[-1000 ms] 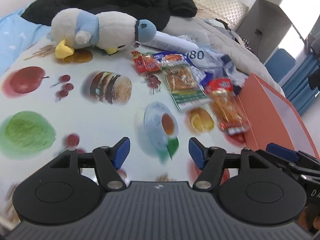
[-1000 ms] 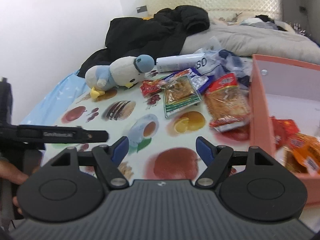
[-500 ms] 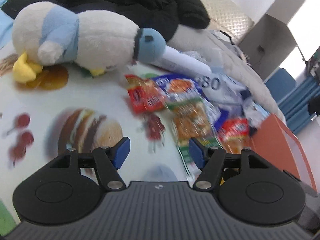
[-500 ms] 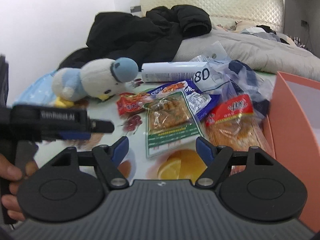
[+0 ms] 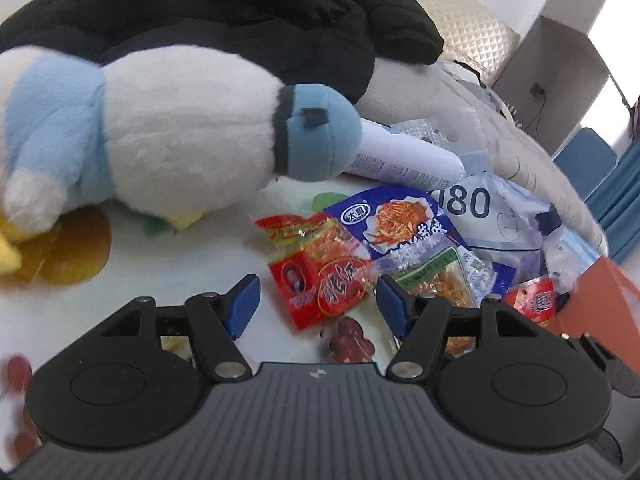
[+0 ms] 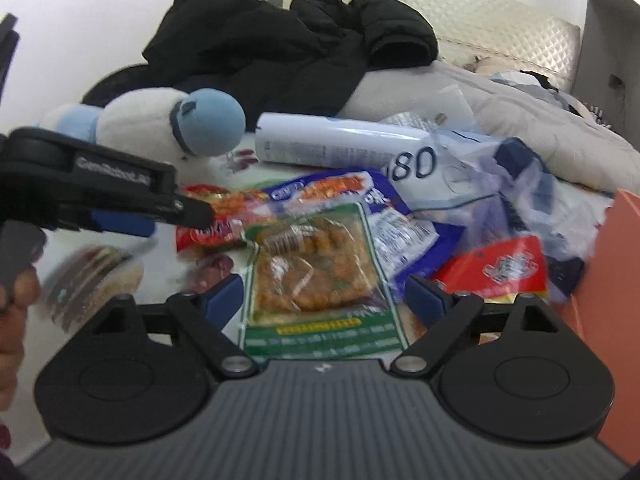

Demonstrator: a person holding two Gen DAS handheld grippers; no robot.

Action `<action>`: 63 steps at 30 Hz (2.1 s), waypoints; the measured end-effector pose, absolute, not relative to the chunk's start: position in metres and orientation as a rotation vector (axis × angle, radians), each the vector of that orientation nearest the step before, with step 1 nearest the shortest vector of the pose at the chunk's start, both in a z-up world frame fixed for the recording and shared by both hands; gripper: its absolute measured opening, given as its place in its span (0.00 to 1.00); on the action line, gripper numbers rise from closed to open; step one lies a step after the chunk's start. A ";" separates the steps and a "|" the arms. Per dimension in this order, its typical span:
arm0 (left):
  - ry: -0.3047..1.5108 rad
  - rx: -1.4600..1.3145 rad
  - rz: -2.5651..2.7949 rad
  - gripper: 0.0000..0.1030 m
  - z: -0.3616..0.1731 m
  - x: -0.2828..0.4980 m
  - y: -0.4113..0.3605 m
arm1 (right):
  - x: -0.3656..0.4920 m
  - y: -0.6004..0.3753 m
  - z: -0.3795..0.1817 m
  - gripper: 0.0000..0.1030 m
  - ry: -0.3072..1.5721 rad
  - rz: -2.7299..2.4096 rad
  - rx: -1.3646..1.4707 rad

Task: Organize snacks
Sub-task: 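Grasp the small red pack with the left tool while the right tool reaches toward the green-bordered pack, then grasp the green-bordered clear pack with the right tool while the left tool holds the red pack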

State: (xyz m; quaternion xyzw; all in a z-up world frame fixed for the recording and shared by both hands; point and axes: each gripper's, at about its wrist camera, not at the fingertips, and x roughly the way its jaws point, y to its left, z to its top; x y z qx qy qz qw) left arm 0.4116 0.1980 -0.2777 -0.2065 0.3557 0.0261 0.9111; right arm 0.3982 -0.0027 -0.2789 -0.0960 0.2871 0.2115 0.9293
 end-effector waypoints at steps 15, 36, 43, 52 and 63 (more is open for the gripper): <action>0.748 -0.471 0.077 0.28 -0.292 0.433 0.187 | 0.420 0.001 -0.302 0.84 0.644 0.422 -0.142; 0.744 -0.620 0.094 0.20 -0.295 0.315 0.192 | 0.369 -0.013 -0.295 0.04 0.662 0.415 -0.129; 0.725 -0.640 0.137 0.19 -0.294 0.272 0.205 | 0.374 -0.010 -0.285 0.82 0.599 0.438 -0.102; 0.695 -0.714 0.189 0.19 -0.291 0.219 0.232 | 0.404 0.037 -0.292 0.69 0.547 0.405 -0.298; 0.685 -0.726 0.171 0.19 -0.287 0.201 0.229 | 0.400 0.067 -0.308 0.25 0.519 0.300 -0.485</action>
